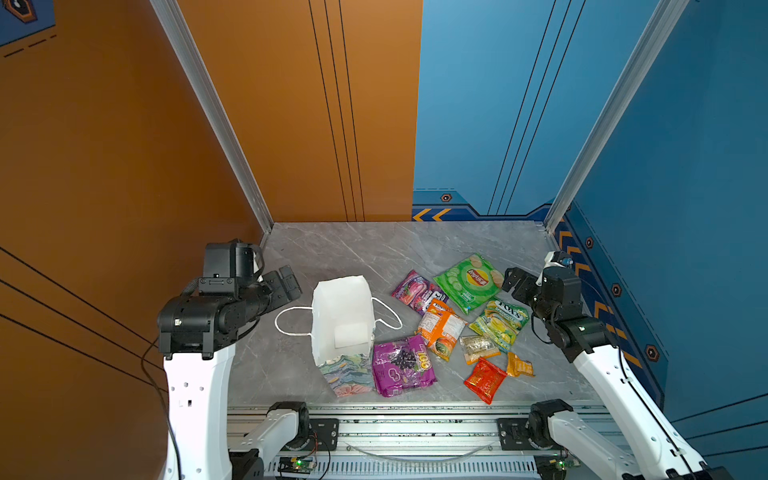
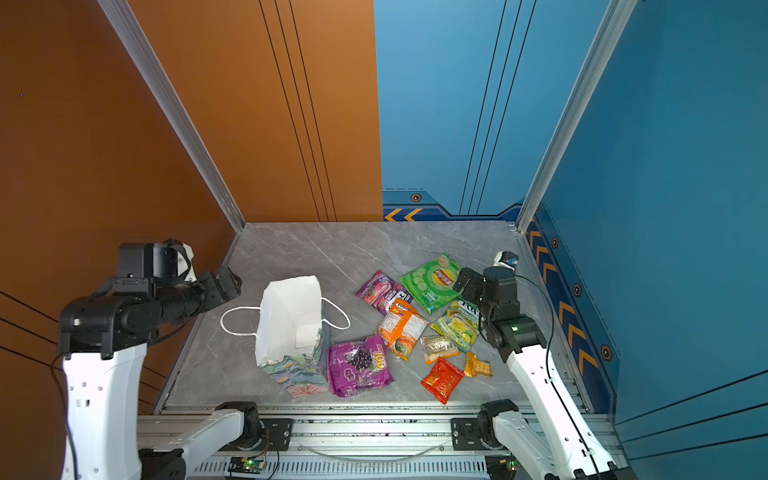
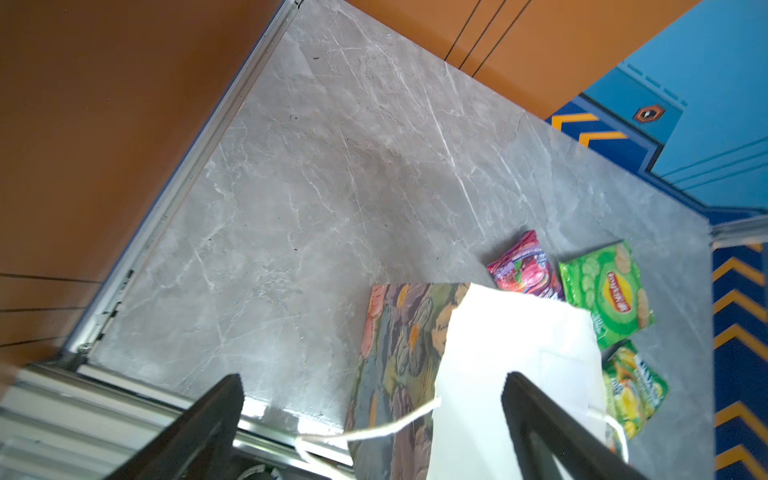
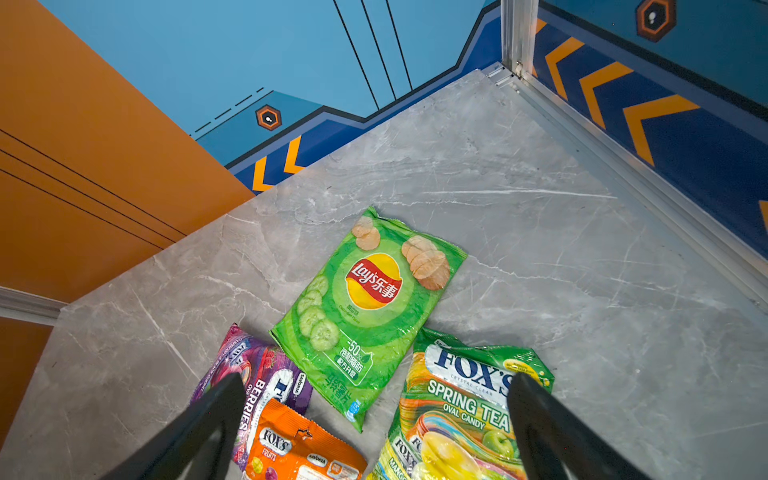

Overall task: Place the snacks into the paper bag
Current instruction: 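Raise the left gripper over the paper bag while the right moves above snacks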

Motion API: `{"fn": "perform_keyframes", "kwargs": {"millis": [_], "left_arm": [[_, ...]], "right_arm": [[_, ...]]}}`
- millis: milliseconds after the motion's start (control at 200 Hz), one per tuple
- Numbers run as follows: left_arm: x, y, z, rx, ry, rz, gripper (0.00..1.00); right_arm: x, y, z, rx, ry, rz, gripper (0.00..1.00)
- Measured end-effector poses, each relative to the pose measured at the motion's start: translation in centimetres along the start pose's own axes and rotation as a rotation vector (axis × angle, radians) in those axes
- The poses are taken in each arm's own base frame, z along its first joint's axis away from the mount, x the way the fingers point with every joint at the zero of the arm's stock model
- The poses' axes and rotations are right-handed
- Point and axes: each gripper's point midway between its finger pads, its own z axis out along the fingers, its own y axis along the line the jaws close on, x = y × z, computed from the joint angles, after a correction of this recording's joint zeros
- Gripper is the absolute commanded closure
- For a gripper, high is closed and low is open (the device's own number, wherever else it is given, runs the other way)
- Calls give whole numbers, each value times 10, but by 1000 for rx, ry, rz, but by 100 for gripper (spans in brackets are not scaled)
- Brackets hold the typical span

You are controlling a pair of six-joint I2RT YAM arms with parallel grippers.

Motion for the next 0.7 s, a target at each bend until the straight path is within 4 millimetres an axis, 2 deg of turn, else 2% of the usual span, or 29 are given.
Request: {"fn": "perform_keyframes", "kwargs": {"millis": [195,365,516,601,621,701], "left_arm": [[31,-8,-6,7,131,52,5],[38,-42,-12,110,181,118,10],[54,-59,-4,132,254,162,13],[61,-60,1,121,282,171,12],[62,-60,3,116,289,173,17],[67,-59,10,92,311,177,20]], "right_arm": [[-4,-5,-1,39,-20,-8,0],[-4,-14,-4,88,-16,-14,0],[-3,-18,-4,107,-12,-11,0],[-4,-20,-4,114,-12,-9,0],[-3,-21,-4,116,-10,-9,0],[-3,-24,-4,127,-6,-7,0]]}}
